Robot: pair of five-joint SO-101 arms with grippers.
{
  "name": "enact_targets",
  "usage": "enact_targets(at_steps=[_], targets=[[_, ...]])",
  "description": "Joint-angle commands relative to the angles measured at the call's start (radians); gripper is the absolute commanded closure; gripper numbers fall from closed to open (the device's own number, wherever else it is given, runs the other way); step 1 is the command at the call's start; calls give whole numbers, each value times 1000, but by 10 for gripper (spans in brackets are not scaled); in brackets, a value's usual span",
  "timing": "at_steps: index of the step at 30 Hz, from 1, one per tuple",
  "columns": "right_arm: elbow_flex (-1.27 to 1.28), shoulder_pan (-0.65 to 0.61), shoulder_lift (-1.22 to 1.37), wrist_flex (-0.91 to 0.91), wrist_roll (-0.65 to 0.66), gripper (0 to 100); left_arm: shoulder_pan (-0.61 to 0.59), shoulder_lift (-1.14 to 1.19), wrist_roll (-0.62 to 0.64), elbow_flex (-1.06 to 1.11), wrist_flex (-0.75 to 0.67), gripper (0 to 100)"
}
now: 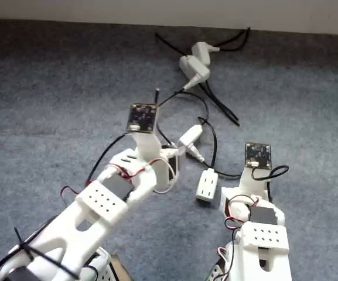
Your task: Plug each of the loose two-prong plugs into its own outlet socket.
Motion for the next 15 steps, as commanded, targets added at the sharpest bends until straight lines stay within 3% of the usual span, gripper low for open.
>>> enact_targets(at_steps=[1,7,15], targets=[[-10,-102,-19,2,17,656,-102,-170,-41,36,0,994],[-18,-349,-19,19,8,656,-139,-251,-54,84,-2,994],[-35,-496,-19,-25,-54,656,-143,-139,-58,76,-87,994]])
